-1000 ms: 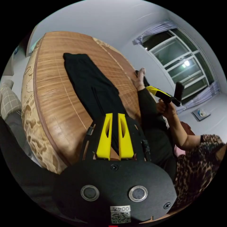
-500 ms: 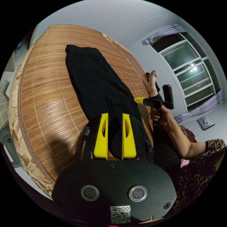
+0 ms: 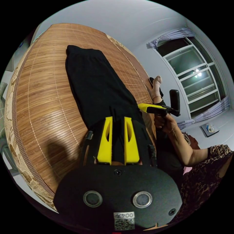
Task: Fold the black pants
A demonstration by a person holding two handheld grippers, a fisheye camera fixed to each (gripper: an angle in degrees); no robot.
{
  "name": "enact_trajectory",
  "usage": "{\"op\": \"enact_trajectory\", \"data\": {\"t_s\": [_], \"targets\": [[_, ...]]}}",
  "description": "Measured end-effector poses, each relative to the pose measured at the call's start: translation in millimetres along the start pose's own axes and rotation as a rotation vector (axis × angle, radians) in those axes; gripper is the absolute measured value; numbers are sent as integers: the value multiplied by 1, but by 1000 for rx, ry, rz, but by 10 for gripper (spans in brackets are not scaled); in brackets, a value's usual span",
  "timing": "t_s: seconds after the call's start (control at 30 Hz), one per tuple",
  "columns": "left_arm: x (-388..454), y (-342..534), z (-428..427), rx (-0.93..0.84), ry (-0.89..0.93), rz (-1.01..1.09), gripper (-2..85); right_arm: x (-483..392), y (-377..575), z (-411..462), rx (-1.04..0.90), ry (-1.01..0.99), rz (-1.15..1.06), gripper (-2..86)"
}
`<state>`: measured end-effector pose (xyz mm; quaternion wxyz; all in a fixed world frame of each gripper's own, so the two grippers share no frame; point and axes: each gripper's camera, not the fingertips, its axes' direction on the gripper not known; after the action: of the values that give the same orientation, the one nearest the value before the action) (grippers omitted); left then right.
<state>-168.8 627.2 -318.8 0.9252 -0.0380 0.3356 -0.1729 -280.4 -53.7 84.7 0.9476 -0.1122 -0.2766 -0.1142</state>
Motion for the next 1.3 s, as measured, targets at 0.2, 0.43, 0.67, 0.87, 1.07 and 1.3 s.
{"op": "enact_trajectory", "data": {"t_s": [0.2,0.43,0.67,0.87,1.07,1.3], "targets": [[0,-15,1,2,14,7,81,13,-15,9,0,-29,4,99],[5,-27,2,-2,15,16,62,22,-29,25,-58,-70,2,96],[13,-37,4,13,6,38,25,27,-43,37,-63,-79,0,77],[40,-37,-16,94,-52,74,17,10,-50,24,-2,-50,-99,41],[58,-33,-31,161,-89,73,16,6,-62,30,16,-40,-140,40],[44,-53,-6,70,-127,1,24,13,-74,62,-71,87,-85,54]]}}
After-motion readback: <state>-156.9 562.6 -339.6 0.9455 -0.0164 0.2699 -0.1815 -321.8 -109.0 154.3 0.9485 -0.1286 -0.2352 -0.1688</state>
